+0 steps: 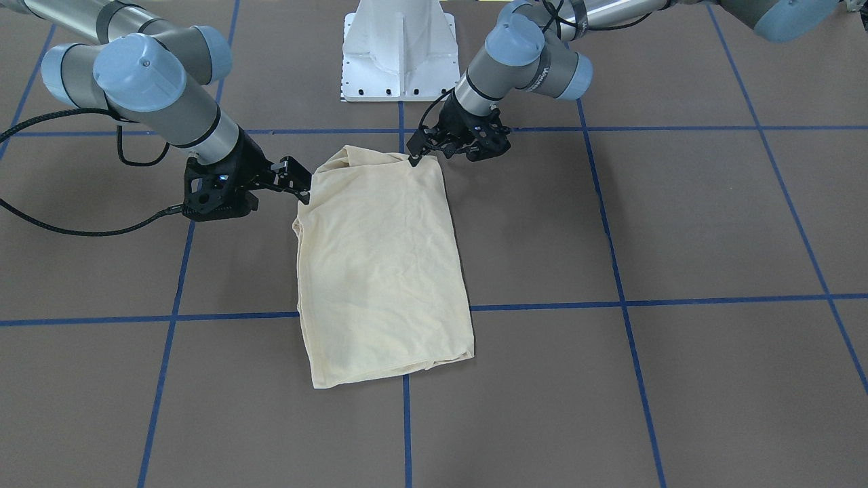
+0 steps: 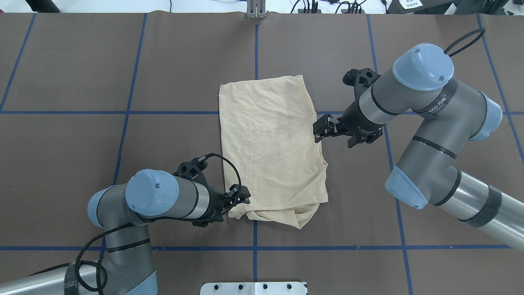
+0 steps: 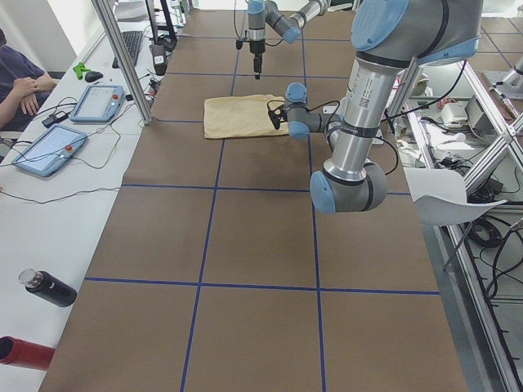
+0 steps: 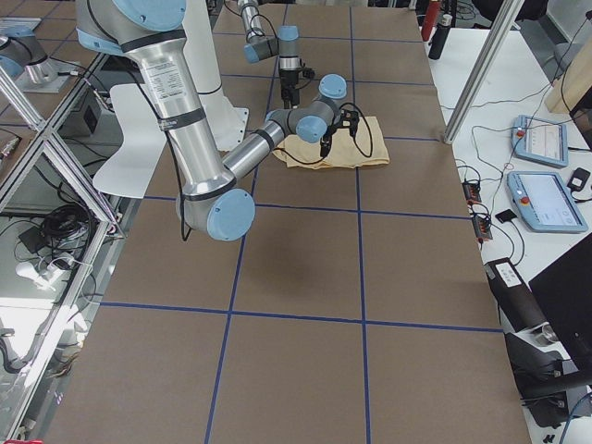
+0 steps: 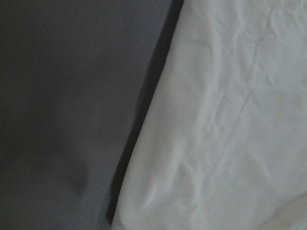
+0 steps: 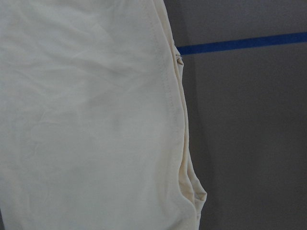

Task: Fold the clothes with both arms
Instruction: 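Bring the right gripper to the near edge beside the left gripper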

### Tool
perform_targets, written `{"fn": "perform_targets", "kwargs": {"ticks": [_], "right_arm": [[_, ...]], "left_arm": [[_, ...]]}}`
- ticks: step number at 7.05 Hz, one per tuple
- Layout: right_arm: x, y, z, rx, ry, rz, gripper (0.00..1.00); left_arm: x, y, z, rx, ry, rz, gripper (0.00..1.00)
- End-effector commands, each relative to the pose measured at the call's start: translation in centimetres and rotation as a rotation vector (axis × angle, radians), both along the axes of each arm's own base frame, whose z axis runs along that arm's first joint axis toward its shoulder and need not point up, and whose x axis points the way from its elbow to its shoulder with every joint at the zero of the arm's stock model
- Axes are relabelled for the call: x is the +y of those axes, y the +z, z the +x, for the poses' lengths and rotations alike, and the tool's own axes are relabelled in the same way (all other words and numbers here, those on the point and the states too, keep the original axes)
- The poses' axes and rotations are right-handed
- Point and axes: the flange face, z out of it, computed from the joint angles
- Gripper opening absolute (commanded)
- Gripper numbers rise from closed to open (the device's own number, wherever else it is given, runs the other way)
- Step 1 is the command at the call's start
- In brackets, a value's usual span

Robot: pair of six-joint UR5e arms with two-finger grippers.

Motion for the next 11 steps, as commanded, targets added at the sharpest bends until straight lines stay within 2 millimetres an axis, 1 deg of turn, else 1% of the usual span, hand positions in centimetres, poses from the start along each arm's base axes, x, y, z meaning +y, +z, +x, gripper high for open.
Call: {"fn": "perform_targets", "kwargs": {"ticks": [1,2,3,6,7,8,9,10,11], "right_arm": [[0.2,-0.1,-0.3,0.001,0.0,0.002,1.0],[0.2,-0.1,-0.3,0.001,0.0,0.002,1.0],[0.3,-0.2,-0.3,0.0,0.0,0.003,1.0],[0.3,-0.2,-0.2,-0.001,0.0,0.004,1.0],[0.7,-0.7,-0.1,-0.009,-0.004,0.01,1.0],[2.1,-1.2,-0.9,-0.015,0.024,-0.065,1.0],[4.9,-2.3,-3.1,-0.008,0.103,-0.152,1.0],[8.8,-2.8,-6.4,0.018,0.173,-0.19,1.0],[11.8,-2.1,-9.2,0.056,0.206,-0.199,1.0]], "left_arm": [[0.1,0.2,0.7,-0.012,0.0,-0.011,0.91],[0.3,-0.1,0.8,-0.007,0.001,-0.017,0.81],[0.3,-0.4,0.9,-0.004,0.001,-0.016,0.59],[0.3,-0.6,0.9,-0.001,0.003,-0.014,0.07],[0.2,-0.7,0.8,0.0,0.001,-0.014,0.0],[0.0,-0.7,0.5,0.002,-0.001,-0.013,0.0],[-0.4,-0.9,0.2,0.005,-0.007,-0.011,0.0],[-1.0,-1.0,-0.2,0.008,-0.016,-0.009,0.0],[-1.1,-1.1,-0.4,0.001,-0.019,-0.011,0.0]]}}
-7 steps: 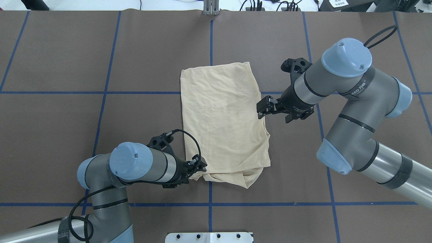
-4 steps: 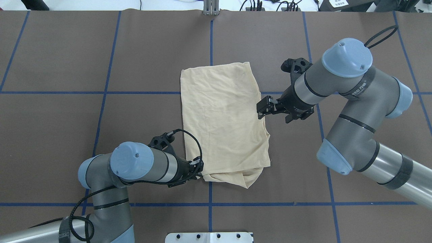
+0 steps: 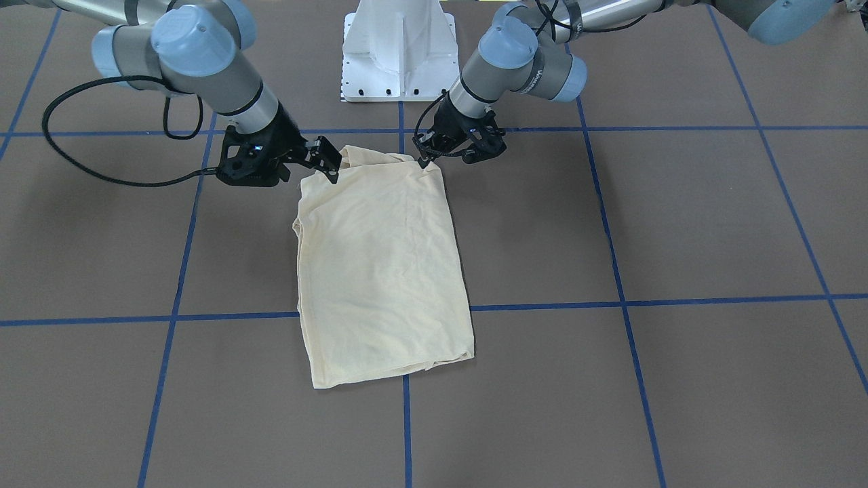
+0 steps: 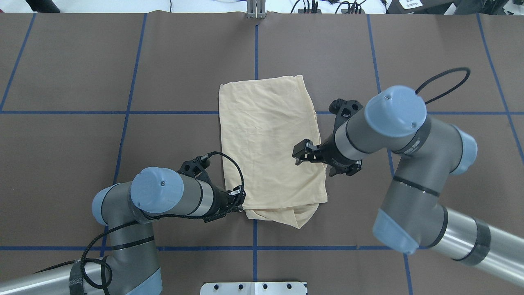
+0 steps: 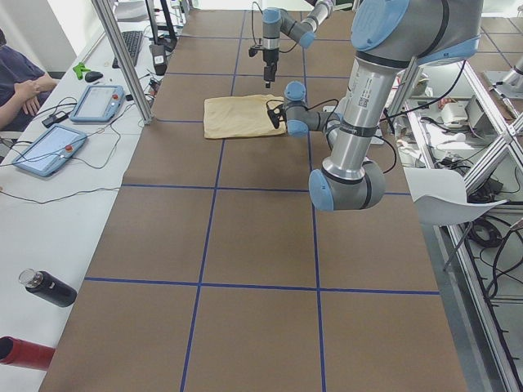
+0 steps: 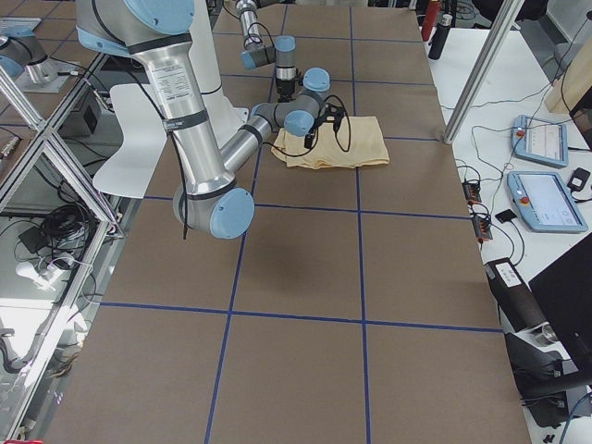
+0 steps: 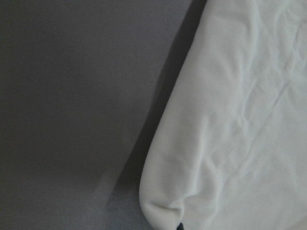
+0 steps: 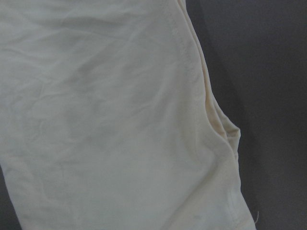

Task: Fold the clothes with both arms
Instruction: 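Bring the right gripper to the near edge beside the left gripper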

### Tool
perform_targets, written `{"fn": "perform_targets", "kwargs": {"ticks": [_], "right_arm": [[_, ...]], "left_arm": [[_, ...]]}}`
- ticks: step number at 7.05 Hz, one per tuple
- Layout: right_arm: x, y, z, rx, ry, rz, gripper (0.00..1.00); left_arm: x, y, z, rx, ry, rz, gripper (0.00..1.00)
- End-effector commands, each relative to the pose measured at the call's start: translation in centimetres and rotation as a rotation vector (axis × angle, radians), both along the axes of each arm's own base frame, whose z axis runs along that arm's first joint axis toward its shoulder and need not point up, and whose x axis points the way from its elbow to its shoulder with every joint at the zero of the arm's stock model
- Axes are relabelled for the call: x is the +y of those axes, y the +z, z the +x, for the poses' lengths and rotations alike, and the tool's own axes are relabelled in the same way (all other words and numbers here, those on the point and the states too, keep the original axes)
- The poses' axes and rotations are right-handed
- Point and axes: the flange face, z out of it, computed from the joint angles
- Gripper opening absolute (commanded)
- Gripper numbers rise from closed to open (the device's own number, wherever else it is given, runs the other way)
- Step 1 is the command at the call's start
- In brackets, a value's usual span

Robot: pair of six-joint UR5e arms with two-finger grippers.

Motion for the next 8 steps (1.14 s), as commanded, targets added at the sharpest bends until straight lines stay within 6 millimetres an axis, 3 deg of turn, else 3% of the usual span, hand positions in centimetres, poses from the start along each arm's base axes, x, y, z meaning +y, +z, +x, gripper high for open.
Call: {"fn": "perform_targets", "kwargs": {"ticks": [1,2,4,8], "right_arm": [[4.9,0.2,-4.5,0.123,0.065,-0.074,1.0],[6.1,0.7,-5.7,0.167,0.053,-0.08,1.0],[6.1,2.6,-7.2,0.205,0.047,-0.089,1.0],[6.9,3.4,-9.2,0.23,0.026,-0.091,1.0]], "left_arm": [[-0.7,-0.1,-0.5,-0.007,-0.011,-0.003,0.0],[-0.7,-0.2,-0.6,-0.005,-0.011,-0.002,0.0],[-0.6,-0.4,-0.6,-0.001,-0.01,-0.002,0.0],[-0.5,-0.4,-0.6,-0.001,-0.01,-0.002,0.0]]}}
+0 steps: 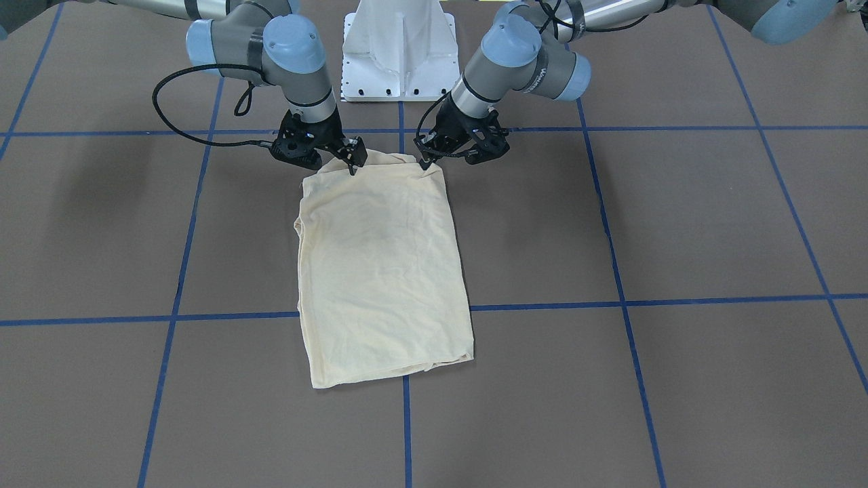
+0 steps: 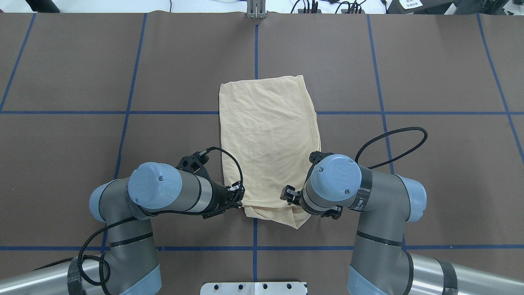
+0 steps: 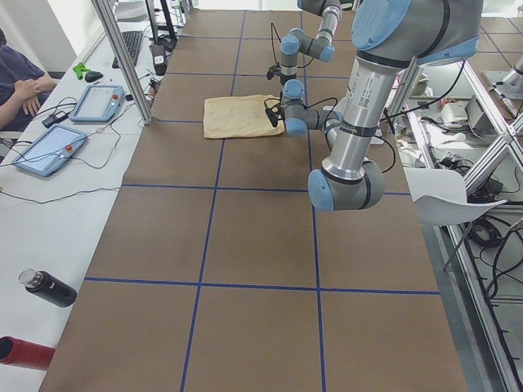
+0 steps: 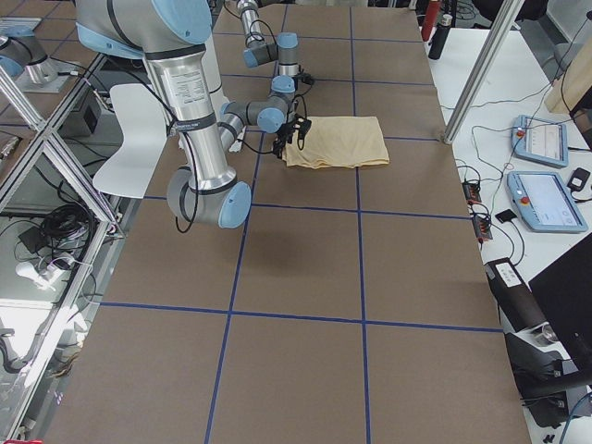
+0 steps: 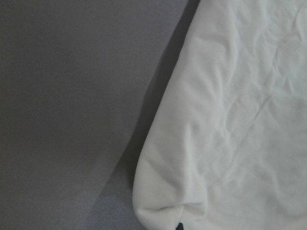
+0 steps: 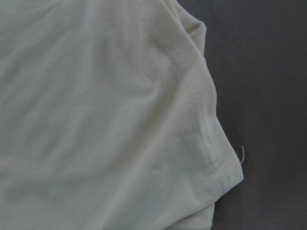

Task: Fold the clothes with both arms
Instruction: 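Grasp the shirt's near edge with both grippers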

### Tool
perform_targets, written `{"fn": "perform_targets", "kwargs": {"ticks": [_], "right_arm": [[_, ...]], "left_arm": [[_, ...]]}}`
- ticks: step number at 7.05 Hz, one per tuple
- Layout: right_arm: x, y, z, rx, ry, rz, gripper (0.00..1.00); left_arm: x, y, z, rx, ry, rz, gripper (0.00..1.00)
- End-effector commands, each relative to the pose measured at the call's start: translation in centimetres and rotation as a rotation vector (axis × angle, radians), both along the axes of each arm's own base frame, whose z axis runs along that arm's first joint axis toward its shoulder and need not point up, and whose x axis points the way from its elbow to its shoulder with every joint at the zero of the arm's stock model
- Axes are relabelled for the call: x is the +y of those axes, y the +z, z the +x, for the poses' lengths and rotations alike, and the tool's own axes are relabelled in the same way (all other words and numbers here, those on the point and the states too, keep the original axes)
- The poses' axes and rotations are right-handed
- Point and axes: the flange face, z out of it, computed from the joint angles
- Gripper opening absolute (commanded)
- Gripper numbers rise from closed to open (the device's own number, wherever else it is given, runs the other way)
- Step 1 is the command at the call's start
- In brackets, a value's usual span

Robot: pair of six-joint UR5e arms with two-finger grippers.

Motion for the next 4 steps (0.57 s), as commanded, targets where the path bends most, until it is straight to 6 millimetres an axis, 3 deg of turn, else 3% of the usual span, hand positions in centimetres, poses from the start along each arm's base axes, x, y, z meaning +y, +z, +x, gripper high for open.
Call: {"fn": "perform_targets", "kwargs": {"ticks": [1,2,3,4], "right_arm": [[0.3,0.53,-0.59,0.013,-0.006,0.001,0.99],[0.54,0.62,-0.76,0.016,-0.011,0.0,0.9],[0.65,0.81,-0.77,0.019,-0.012,-0.001,0.64],[0.9,0.97,-1.07,0.025,-0.015,0.0,0.55]], "left_arm": [[0.01,0.14,-0.02,-0.002,0.0,-0.001,0.0],[0.0,-0.06,0.01,0.001,0.0,0.0,0.0],[0.01,0.04,-0.01,-0.001,0.0,0.0,0.0],[0.02,-0.13,-0.03,0.002,0.0,0.001,0.0]]}}
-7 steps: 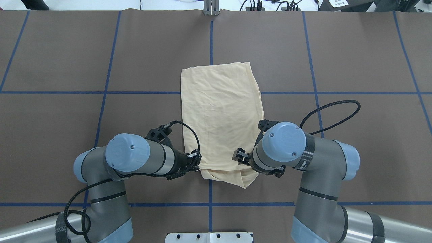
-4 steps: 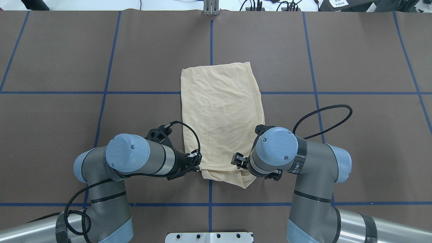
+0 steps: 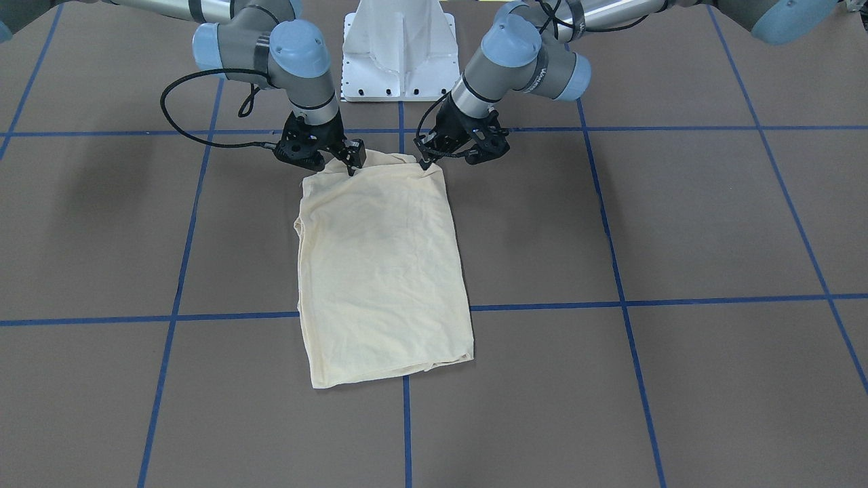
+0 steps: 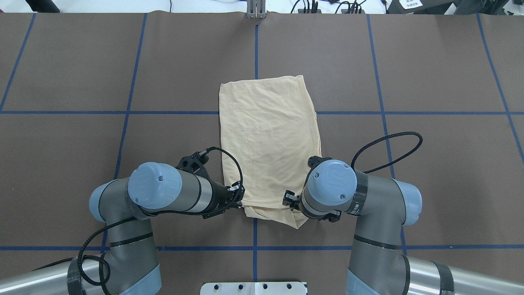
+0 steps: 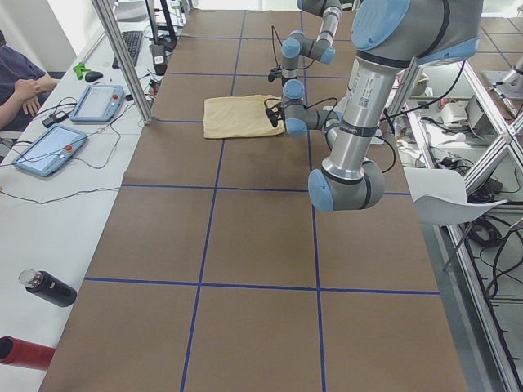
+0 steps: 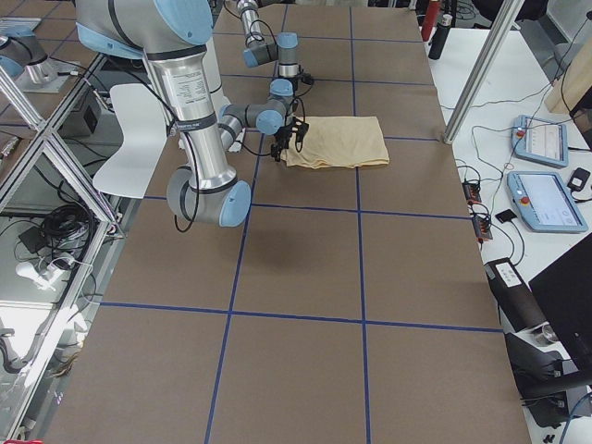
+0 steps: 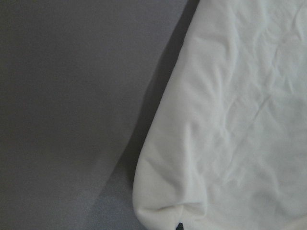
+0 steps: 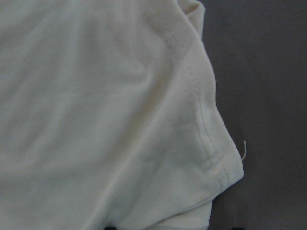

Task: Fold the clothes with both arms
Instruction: 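Grasp the shirt's near edge with both grippers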

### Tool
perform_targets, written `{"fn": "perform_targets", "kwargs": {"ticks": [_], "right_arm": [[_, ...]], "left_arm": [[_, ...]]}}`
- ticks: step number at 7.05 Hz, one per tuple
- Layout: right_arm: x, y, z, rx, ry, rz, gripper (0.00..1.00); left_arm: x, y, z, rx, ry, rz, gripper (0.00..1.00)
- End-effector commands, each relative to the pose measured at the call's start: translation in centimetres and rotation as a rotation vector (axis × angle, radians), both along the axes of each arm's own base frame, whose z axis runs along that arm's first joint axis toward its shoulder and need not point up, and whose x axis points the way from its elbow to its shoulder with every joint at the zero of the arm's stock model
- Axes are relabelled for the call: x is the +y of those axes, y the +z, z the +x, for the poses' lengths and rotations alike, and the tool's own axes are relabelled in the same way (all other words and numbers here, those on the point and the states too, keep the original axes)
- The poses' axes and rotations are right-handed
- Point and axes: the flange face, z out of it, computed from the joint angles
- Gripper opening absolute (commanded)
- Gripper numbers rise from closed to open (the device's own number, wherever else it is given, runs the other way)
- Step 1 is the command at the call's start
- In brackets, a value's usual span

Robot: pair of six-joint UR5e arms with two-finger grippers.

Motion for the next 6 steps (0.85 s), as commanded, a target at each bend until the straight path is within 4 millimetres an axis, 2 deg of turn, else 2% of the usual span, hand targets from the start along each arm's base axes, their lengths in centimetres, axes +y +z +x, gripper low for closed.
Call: {"fn": "perform_targets", "kwargs": {"ticks": [1,2,4,6], "right_arm": [[0.3,0.3,-0.3,0.009,-0.006,0.002,0.54],[0.3,0.4,-0.3,0.011,-0.005,0.0,0.5],[0.2,0.1,-0.2,0.007,-0.001,0.004,0.0],[-0.7,-0.6,0.2,-0.002,0.006,0.011,0.0]], "left_arm": [[0.1,-0.1,0.0,0.002,0.002,0.001,0.0],[0.1,-0.1,0.0,0.002,0.002,0.001,0.0],[0.1,-0.1,0.0,0.002,0.002,0.001,0.0],[0.1,0.0,0.1,0.001,0.002,0.0,0.0]]}}
